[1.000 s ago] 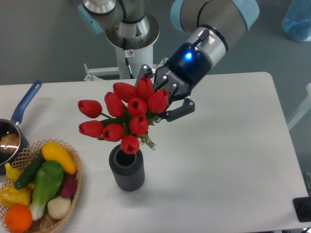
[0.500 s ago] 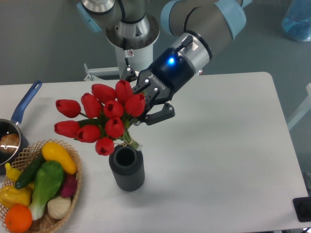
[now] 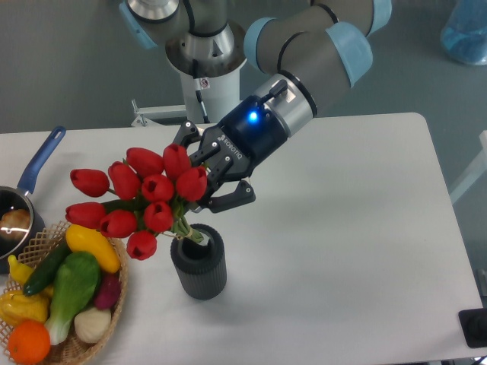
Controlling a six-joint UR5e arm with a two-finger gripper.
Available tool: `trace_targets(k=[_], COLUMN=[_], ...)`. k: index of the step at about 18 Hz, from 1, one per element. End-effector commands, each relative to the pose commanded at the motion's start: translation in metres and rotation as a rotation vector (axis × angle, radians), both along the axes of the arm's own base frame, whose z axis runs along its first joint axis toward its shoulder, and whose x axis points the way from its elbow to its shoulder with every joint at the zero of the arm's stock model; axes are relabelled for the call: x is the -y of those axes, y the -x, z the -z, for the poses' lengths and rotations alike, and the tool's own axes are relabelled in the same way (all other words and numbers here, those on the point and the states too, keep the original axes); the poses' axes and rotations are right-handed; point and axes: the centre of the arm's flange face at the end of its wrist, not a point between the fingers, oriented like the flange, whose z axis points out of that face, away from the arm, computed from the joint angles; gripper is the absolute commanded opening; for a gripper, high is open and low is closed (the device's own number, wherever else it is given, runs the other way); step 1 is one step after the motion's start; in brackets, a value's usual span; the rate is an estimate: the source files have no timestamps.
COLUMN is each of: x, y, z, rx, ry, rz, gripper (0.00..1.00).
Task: Insert the flowers into the vase
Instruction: 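Tilt and lower the tulip stems into the vase opening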
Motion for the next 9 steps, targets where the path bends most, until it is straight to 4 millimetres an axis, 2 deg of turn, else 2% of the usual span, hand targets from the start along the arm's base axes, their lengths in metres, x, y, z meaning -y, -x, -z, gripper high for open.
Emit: trace_targets(k=[4, 9], x=[-0.004, -0.005], y=[-0.003, -0.002], z=[0.003, 0.016], rx=[0.005, 0.031], ry=[0.001, 0.009], rz=[0.008, 0.014], gripper=[0.41, 0.41])
